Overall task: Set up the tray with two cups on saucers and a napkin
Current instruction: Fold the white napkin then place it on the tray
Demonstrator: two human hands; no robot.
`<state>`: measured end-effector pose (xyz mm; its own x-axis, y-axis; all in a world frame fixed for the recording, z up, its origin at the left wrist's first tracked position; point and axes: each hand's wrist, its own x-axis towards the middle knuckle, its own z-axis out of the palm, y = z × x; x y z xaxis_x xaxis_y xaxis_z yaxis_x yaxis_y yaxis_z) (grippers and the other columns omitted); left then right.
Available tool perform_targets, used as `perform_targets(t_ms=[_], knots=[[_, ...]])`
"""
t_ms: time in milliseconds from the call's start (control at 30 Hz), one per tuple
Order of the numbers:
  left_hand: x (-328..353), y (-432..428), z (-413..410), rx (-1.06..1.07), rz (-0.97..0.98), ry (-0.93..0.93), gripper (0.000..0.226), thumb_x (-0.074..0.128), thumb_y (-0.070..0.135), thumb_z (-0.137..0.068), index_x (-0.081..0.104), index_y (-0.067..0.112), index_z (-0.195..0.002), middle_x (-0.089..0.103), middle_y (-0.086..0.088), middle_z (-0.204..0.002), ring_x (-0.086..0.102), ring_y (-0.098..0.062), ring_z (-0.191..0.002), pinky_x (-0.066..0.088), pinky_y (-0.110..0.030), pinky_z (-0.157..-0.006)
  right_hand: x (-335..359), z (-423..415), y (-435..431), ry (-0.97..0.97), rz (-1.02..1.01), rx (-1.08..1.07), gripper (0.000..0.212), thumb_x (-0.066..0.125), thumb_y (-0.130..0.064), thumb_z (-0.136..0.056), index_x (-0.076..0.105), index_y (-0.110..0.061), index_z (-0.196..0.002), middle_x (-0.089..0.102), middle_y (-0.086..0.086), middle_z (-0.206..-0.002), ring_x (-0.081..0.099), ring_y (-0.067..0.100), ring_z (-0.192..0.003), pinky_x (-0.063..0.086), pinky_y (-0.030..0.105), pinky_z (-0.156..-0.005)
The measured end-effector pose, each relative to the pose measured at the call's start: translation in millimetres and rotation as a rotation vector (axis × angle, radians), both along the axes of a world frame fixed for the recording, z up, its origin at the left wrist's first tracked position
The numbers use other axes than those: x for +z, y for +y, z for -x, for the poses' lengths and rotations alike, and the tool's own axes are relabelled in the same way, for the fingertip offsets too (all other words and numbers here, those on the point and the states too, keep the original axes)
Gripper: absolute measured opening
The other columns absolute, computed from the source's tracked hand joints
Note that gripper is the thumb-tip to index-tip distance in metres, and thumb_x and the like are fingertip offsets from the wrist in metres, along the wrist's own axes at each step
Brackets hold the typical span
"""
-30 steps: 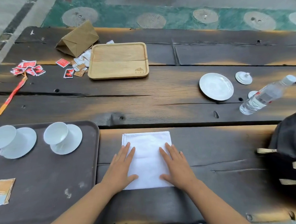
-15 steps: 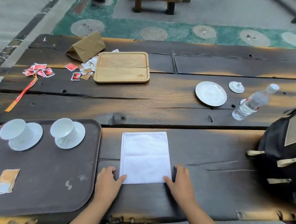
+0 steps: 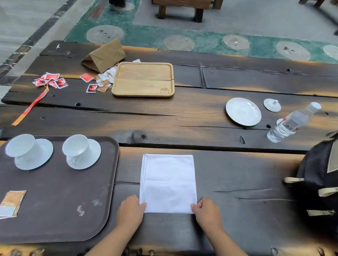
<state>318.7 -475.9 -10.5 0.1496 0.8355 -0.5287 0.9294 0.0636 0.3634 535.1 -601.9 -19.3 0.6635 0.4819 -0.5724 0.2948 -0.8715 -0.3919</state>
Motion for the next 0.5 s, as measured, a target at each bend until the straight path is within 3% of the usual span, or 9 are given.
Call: perform_targets(t_ms=[100,167,233,300,400,500], knots=[[-0.6,3.7,4.0,0.087,0.058,-0.133,0.040,0.069,0.020,-0.087,0.037,0.017,-0.063,0.047,0.002,-0.062,0.048,-0.022,-0.063,0.030,-0.033,-0.057,2.0,-1.9,-1.9,0.084,-0.097,-0.059,0.028,0.067,-0.023,-0.088,0.046,-0.018,-0.069,0.060,-0.002,-0.066,0.058,0.021,-0.065,0.045,0.035,-0.063],[0.7,6.2,7.1,0.225,0.162,-0.296,0.037,0.069,0.012,-0.087,0.039,0.015,-0.065,0.052,-0.003,-0.060,0.059,-0.025,-0.058,0.039,-0.030,-0.057,4.4,-0.1,-6.2,0.176,-0.193,-0.153,0.026,0.067,-0.015,-0.086,0.047,-0.015,-0.071,0.059,0.000,-0.059,0.060,0.021,-0.053,0.050,0.037,-0.059],[4.9,8.0,9.9,0.351,0.272,-0.446,0.028,0.067,0.006,-0.089,0.045,0.011,-0.072,0.061,-0.011,-0.065,0.069,-0.024,-0.056,0.049,-0.029,-0.051,5.9,0.5,-11.4,0.249,-0.269,-0.196,0.023,0.068,-0.009,-0.086,0.047,-0.014,-0.075,0.052,-0.005,-0.052,0.048,0.015,-0.042,0.043,0.032,-0.048],[9.0,9.7,14.1,0.394,0.325,-0.525,0.021,0.065,0.003,-0.090,0.048,0.008,-0.080,0.063,-0.012,-0.068,0.070,-0.024,-0.055,0.050,-0.028,-0.046,7.2,-0.1,-15.9,0.308,-0.323,-0.208,0.020,0.067,-0.006,-0.087,0.048,-0.013,-0.084,0.046,-0.010,-0.049,0.040,0.011,-0.041,0.038,0.027,-0.043],[14.4,13.0,22.4,0.364,0.346,-0.598,0.019,0.064,-0.001,-0.091,0.047,0.007,-0.089,0.057,-0.011,-0.067,0.064,-0.023,-0.050,0.049,-0.028,-0.044,13.7,-0.5,-20.0,0.383,-0.401,-0.185,0.022,0.062,-0.003,-0.091,0.050,-0.020,-0.098,0.043,-0.009,-0.051,0.041,0.008,-0.048,0.043,0.028,-0.045],[19.8,14.7,29.6,0.261,0.360,-0.673,0.020,0.060,-0.005,-0.092,0.052,0.009,-0.104,0.050,-0.016,-0.071,0.060,-0.023,-0.050,0.050,-0.029,-0.047,19.5,0.4,-21.0,0.475,-0.477,-0.177,0.033,0.058,0.004,-0.092,0.065,-0.024,-0.106,0.037,-0.006,-0.057,0.040,0.010,-0.049,0.045,0.026,-0.045]])
